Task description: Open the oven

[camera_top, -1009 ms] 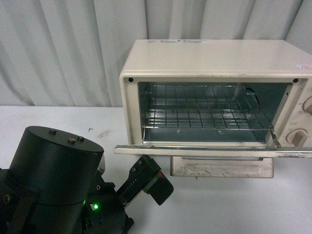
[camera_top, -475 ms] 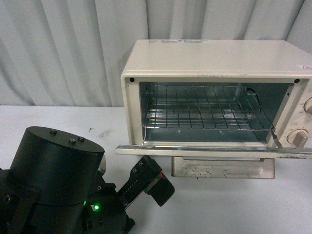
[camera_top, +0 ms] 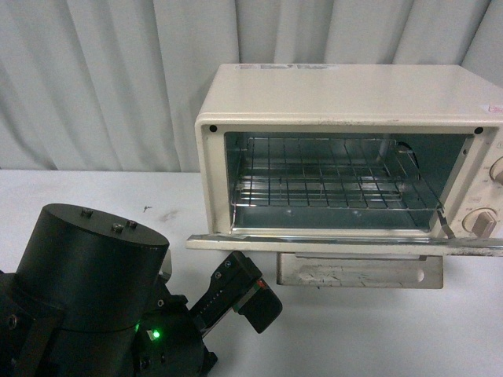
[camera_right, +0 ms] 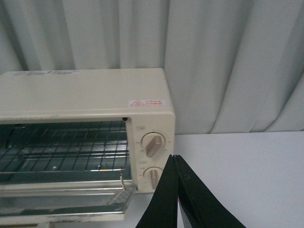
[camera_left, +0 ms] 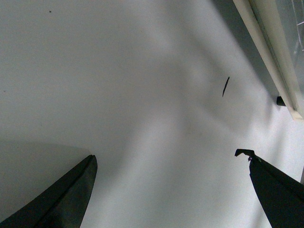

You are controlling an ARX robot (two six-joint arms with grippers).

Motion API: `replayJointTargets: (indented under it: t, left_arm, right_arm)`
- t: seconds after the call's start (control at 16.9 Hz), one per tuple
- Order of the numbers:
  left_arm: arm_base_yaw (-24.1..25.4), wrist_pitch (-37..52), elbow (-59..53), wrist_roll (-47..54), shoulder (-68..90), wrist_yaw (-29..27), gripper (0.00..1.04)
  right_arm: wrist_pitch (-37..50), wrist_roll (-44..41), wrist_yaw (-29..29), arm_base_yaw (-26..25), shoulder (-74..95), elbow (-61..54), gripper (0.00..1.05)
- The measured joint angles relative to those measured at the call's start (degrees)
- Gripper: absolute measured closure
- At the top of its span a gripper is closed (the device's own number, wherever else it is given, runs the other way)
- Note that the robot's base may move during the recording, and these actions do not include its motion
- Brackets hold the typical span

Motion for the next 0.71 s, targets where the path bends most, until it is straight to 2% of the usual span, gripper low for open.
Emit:
replayJointTargets:
  t: [0.18,0.3,0.71]
  left_arm:
    - [0.0,0.0,-0.02,0.02,0.0,0.0,0.07]
    - [0.0,0.0,-0.02,0.02,0.0,-0.02,0.07]
    - [0.0,0.0,-0.02,0.02,0.0,-0.02,0.07]
  right_arm:
    - [-4.28,0.0,-0.68,0.42,-6.08,-2.05,1.03]
    - [-2.08,0.02,-0.7,0.42,-7.54,-4.11,1.03]
    - [-15.82,0.09,-0.7,0.42,-21.2,-4.74,1.03]
